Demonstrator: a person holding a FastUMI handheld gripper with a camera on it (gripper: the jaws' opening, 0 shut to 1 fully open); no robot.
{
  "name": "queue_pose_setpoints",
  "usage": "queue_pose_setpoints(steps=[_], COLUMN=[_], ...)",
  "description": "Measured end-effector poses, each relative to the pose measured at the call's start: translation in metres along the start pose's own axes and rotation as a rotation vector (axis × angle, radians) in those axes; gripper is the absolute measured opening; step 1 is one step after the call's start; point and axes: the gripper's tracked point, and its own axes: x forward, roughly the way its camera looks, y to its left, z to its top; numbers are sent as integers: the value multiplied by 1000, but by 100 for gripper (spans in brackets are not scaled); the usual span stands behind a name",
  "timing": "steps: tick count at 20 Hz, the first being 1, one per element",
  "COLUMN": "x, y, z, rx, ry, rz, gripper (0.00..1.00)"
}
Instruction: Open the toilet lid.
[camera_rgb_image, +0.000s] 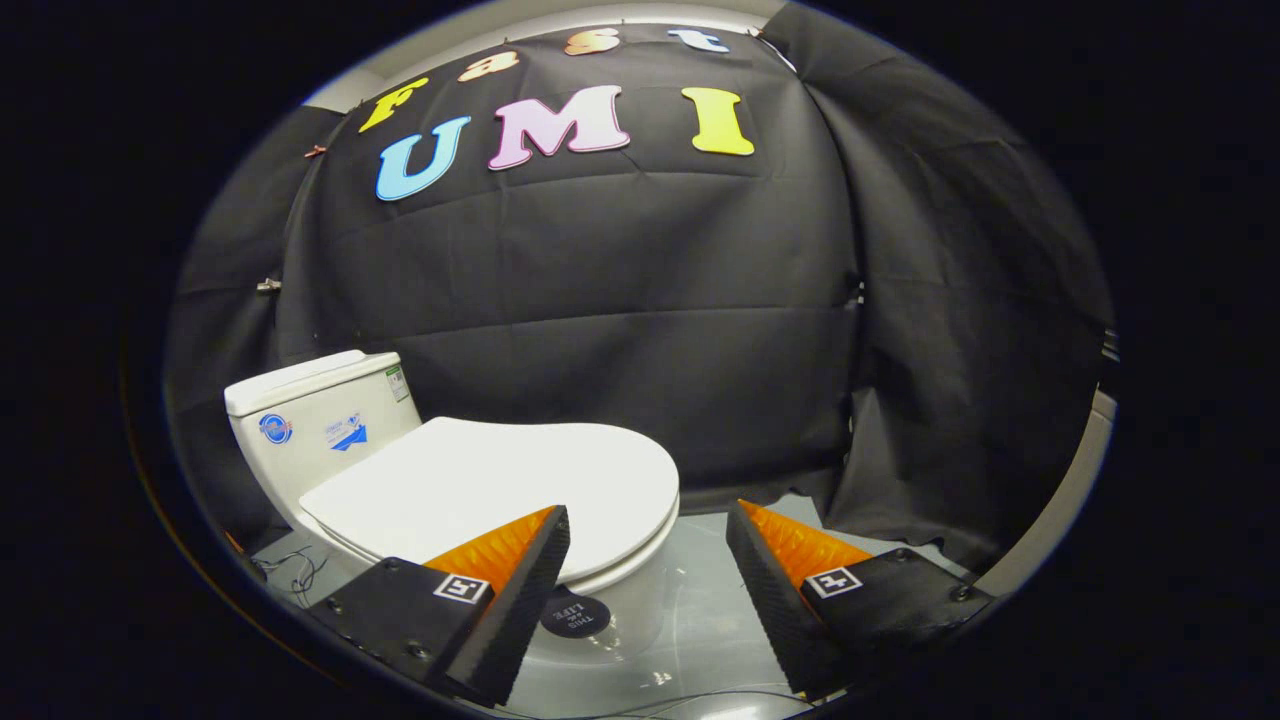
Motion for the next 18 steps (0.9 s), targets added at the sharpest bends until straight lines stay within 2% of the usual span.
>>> queue_pose_setpoints(steps=[3, 8, 14, 18], x=[2, 6, 5, 0], y=[1, 2, 10, 27], z=[-13, -48, -73, -90], rx=[69, 256, 572, 876], ry=[51, 188, 308, 412], rz=[11, 31, 77, 140], gripper=[99, 99, 98, 98])
